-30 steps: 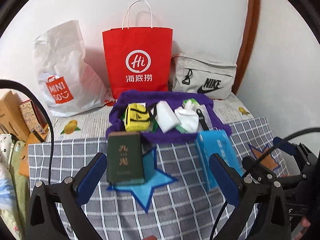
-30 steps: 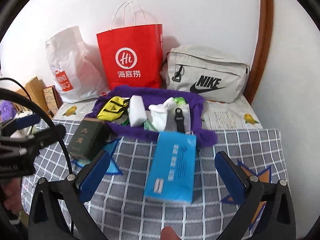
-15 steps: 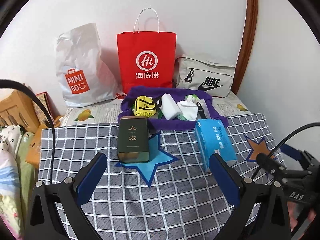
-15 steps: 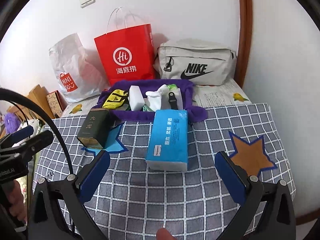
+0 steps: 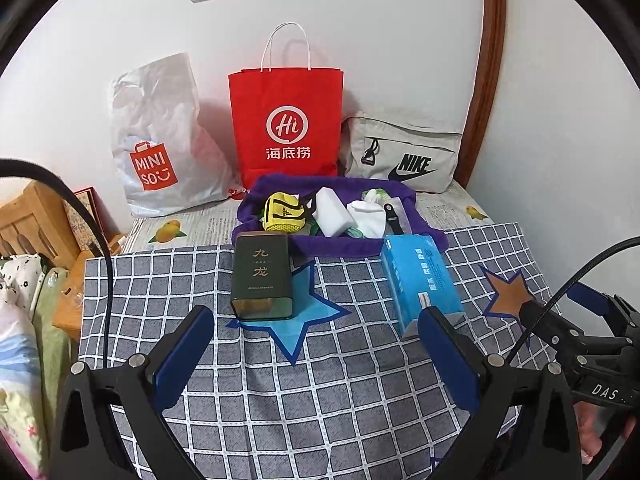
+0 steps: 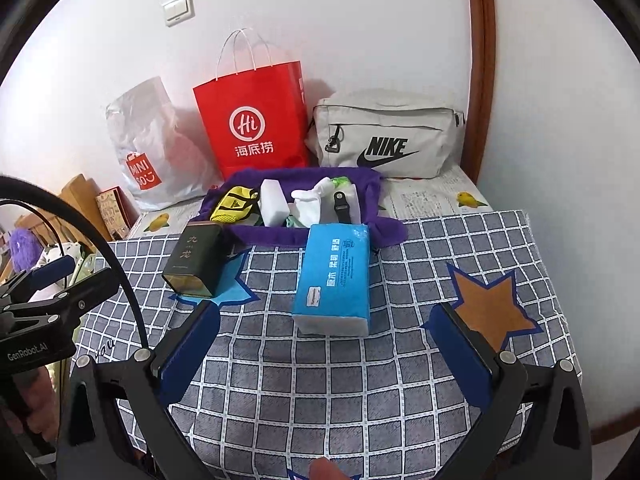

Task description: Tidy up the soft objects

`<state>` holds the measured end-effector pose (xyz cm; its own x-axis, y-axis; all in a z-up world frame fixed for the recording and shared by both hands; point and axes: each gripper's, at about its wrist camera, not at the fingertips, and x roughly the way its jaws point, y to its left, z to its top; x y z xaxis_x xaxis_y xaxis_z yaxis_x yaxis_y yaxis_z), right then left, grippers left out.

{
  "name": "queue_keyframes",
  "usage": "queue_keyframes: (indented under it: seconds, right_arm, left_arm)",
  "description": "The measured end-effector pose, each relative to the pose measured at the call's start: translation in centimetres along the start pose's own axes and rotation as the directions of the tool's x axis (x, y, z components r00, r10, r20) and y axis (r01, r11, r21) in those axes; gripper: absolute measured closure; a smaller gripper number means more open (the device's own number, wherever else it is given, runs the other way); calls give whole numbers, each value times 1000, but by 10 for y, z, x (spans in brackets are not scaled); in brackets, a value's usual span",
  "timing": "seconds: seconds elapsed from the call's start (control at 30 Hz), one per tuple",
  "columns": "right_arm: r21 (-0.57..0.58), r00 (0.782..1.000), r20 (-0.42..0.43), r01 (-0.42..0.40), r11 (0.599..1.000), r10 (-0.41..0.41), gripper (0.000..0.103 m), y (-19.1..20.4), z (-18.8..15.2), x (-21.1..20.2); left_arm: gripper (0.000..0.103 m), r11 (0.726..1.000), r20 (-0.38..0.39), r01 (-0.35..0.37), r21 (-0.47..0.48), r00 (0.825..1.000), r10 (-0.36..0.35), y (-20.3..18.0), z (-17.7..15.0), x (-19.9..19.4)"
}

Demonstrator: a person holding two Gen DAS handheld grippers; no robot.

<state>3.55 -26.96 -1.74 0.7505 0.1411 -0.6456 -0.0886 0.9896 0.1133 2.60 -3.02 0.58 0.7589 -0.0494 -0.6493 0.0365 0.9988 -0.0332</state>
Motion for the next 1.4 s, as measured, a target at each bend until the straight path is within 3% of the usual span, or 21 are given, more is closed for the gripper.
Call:
queue_keyframes:
  seconds: [1.4]
  right_arm:
    - [-22, 1000, 11, 2, 1000, -2, 0, 8, -2, -6]
  left_arm:
    - [0, 1000, -15, -6, -3, 1000, 6, 4, -2, 0]
